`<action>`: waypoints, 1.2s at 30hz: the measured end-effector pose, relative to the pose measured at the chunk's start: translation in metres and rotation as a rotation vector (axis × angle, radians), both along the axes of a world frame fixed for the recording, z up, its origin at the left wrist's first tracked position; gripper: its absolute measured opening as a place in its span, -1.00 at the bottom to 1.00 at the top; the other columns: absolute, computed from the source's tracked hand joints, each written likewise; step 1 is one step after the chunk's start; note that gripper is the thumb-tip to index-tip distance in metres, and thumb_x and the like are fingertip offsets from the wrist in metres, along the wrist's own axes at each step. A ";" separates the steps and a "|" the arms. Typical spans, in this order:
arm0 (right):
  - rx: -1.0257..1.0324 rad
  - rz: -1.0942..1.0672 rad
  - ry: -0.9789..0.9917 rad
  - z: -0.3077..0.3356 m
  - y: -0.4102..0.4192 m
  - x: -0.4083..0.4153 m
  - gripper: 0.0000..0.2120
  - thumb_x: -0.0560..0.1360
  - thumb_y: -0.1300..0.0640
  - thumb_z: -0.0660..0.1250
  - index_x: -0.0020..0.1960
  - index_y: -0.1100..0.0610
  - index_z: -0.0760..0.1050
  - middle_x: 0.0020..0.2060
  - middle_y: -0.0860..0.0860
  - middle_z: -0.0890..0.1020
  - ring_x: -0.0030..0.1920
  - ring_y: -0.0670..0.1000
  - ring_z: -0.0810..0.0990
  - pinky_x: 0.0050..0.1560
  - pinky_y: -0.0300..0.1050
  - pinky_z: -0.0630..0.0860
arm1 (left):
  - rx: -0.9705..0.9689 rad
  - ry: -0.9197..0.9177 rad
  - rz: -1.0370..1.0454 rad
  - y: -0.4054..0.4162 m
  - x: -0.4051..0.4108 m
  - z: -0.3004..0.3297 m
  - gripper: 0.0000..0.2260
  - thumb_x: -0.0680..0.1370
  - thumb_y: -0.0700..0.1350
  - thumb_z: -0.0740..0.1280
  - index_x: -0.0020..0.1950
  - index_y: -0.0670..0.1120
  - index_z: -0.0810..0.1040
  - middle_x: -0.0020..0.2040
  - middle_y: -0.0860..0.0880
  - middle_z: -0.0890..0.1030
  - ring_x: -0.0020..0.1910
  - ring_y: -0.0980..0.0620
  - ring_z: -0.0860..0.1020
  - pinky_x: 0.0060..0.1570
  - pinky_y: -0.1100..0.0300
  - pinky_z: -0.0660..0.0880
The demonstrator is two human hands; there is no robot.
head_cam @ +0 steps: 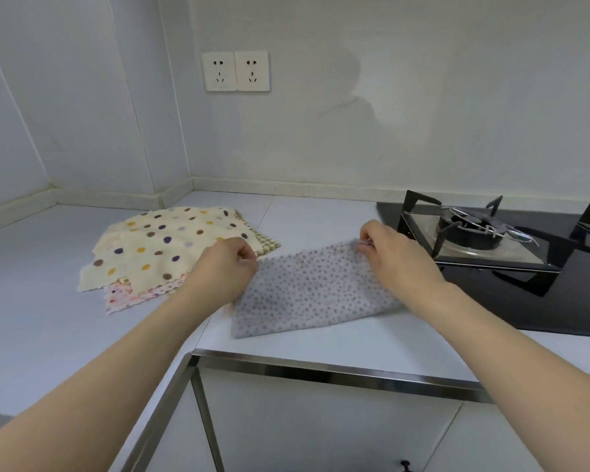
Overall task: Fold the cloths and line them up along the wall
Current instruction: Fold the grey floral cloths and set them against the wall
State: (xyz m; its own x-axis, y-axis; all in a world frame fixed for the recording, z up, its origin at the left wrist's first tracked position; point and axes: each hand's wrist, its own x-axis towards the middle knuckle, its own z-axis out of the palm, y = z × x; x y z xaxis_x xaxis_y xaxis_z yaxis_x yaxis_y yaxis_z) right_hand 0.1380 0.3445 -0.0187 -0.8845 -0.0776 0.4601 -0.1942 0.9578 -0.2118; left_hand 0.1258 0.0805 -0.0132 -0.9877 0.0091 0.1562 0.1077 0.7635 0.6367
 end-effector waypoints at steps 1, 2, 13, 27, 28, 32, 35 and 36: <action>0.098 -0.036 -0.054 -0.007 -0.003 -0.007 -0.77 0.61 0.03 0.19 0.23 0.06 0.32 0.09 0.07 0.52 -0.03 0.18 0.54 -0.06 0.11 0.49 | -0.101 -0.003 -0.010 0.002 -0.003 -0.010 -0.87 0.56 -0.11 0.27 0.08 -0.02 0.52 0.05 0.00 0.58 -0.06 -0.03 0.55 -0.07 0.08 0.53; 0.178 -0.073 -0.071 -0.012 -0.008 -0.012 -0.64 0.59 0.04 0.23 0.34 0.08 0.28 0.17 0.09 0.47 0.06 0.18 0.51 0.01 0.10 0.48 | -0.189 0.030 -0.016 0.004 -0.005 -0.019 -0.79 0.56 -0.12 0.25 0.18 -0.01 0.48 0.13 0.01 0.54 0.04 -0.04 0.52 0.02 0.07 0.49; 0.161 0.069 -0.506 -0.058 -0.035 -0.006 -0.34 0.57 -0.32 -0.18 0.57 -0.05 -0.14 0.57 -0.02 -0.11 0.55 0.01 -0.15 0.52 -0.01 -0.21 | -0.551 -0.074 -0.404 0.013 0.010 -0.060 -0.35 0.54 0.38 0.00 0.57 0.17 -0.03 0.58 0.09 -0.05 0.55 0.03 -0.13 0.50 0.02 -0.19; 0.271 0.547 0.073 -0.046 -0.080 0.065 -0.55 0.41 -0.34 0.20 0.00 0.02 0.47 -0.06 -0.08 0.48 -0.06 -0.03 0.42 -0.04 -0.11 0.38 | -0.403 -0.173 -0.326 -0.036 0.050 -0.020 -0.49 0.43 -0.26 0.20 0.36 0.08 0.40 0.10 0.05 0.30 0.21 -0.04 0.34 0.20 0.09 0.31; 0.335 0.550 0.079 -0.047 -0.087 0.073 -0.54 0.37 -0.37 0.19 -0.04 0.01 0.45 -0.11 -0.08 0.47 -0.11 -0.03 0.42 -0.09 -0.11 0.38 | -0.416 -0.202 -0.341 -0.035 0.052 -0.017 -0.51 0.45 -0.22 0.22 0.36 0.07 0.38 0.11 0.05 0.29 0.22 -0.05 0.35 0.22 0.07 0.33; 0.346 0.540 0.140 -0.052 -0.100 0.088 -0.84 0.40 -0.02 0.20 -0.18 0.07 0.44 -0.26 -0.02 0.49 -0.27 0.05 0.48 -0.31 -0.07 0.42 | -0.557 -0.285 -0.417 -0.039 0.062 -0.008 -0.46 0.42 0.01 0.32 0.38 0.14 0.29 0.13 0.07 0.25 0.21 -0.01 0.30 0.17 0.06 0.32; 0.107 0.472 0.055 -0.041 -0.095 0.093 -0.78 0.53 -0.01 0.16 -0.26 0.02 0.31 -0.36 -0.10 0.41 -0.31 0.01 0.42 -0.35 -0.08 0.31 | -0.516 -0.250 -0.409 -0.047 0.066 -0.009 -0.56 0.45 0.01 0.41 0.29 0.16 0.38 0.21 0.08 0.26 0.25 0.02 0.24 0.27 0.03 0.31; -0.009 0.442 -0.010 -0.038 -0.092 0.095 -0.71 0.56 -0.03 0.15 -0.30 0.02 0.25 -0.40 -0.10 0.37 -0.33 -0.01 0.38 -0.35 -0.06 0.27 | -0.431 -0.216 -0.403 -0.048 0.067 -0.010 -0.63 0.46 0.03 0.42 0.23 0.13 0.43 0.24 0.10 0.29 0.27 0.04 0.26 0.29 0.05 0.30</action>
State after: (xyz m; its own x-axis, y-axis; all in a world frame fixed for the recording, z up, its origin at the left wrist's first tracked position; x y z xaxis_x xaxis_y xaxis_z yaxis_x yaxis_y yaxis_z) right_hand 0.2328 0.2524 -0.0563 -0.7717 -0.4454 0.4541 -0.5827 0.7813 -0.2238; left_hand 0.1927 0.0324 -0.0228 -0.9026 0.4048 -0.1467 0.3438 0.8826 0.3206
